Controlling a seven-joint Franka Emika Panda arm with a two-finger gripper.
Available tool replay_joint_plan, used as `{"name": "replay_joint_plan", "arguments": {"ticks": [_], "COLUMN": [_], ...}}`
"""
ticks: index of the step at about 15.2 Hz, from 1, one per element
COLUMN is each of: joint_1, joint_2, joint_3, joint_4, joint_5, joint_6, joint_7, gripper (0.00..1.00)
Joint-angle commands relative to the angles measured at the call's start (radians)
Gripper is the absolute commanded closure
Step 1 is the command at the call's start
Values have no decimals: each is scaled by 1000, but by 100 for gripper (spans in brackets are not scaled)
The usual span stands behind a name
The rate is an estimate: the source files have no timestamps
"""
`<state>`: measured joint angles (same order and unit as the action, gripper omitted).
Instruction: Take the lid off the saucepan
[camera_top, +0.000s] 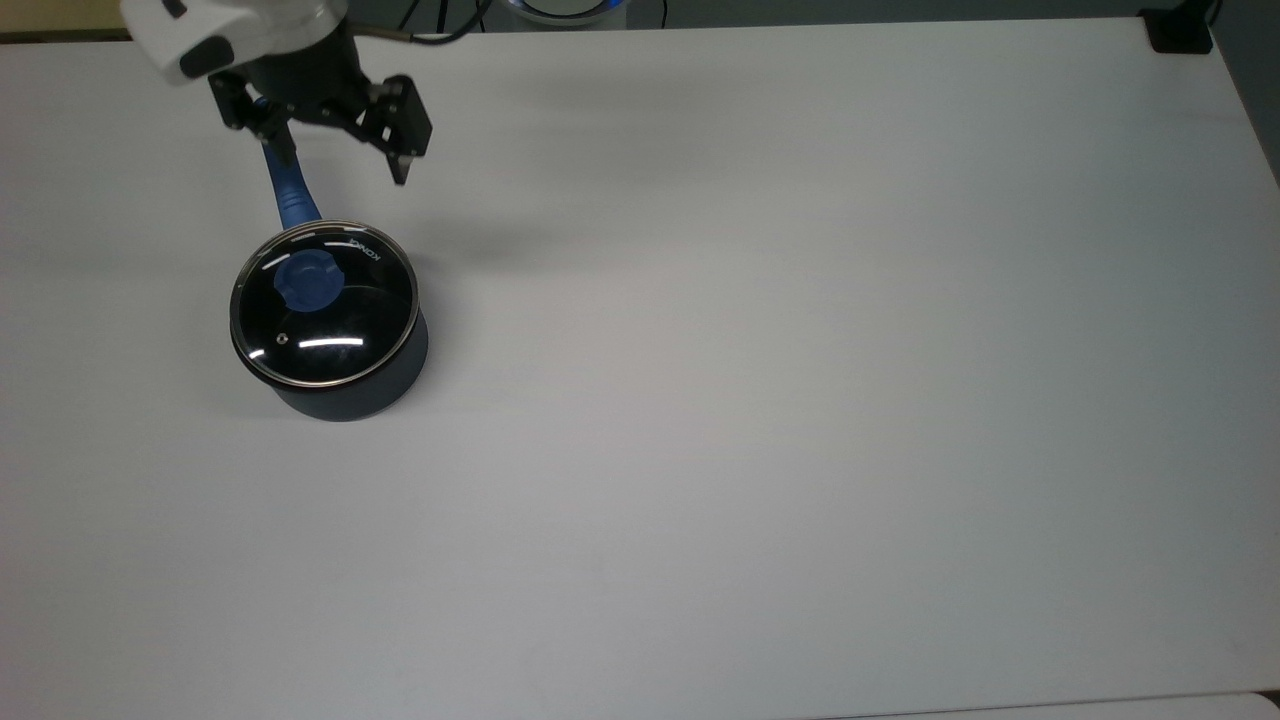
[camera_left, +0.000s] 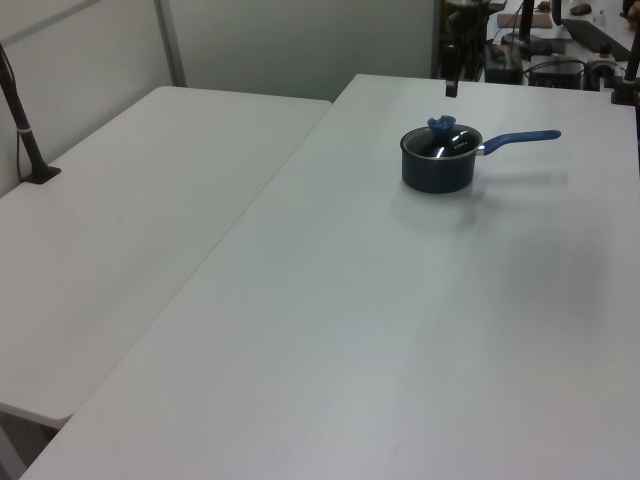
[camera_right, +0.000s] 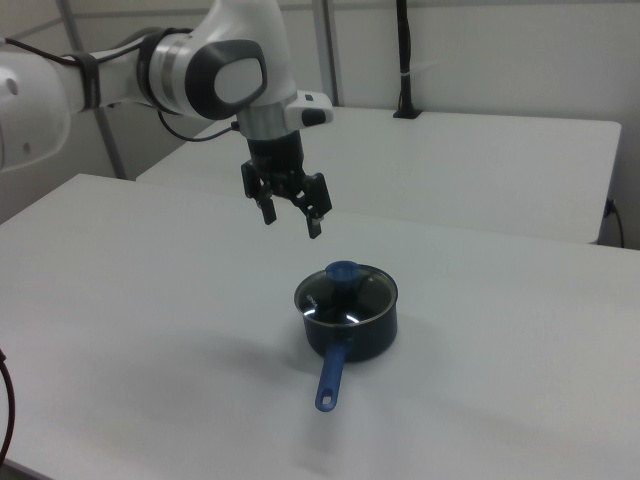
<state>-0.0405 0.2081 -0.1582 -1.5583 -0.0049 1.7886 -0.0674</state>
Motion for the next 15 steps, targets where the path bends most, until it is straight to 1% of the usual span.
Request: {"name": "replay_joint_plan", "arguments": {"ticks": [1,3,7,10,15], "joint_1": [1,-28,-61,-61,-58], "joint_2": [71,89,99,119,143], "joint_3": [3,2,3,3,3], "joint_4": [17,17,17,17,17], "joint_5": [-4,-7,-17,-26,-17], "joint_6": [96,175,190,190,190], "joint_7": [58,81,58,11,15], "gripper": [0,0,0,0,0]}}
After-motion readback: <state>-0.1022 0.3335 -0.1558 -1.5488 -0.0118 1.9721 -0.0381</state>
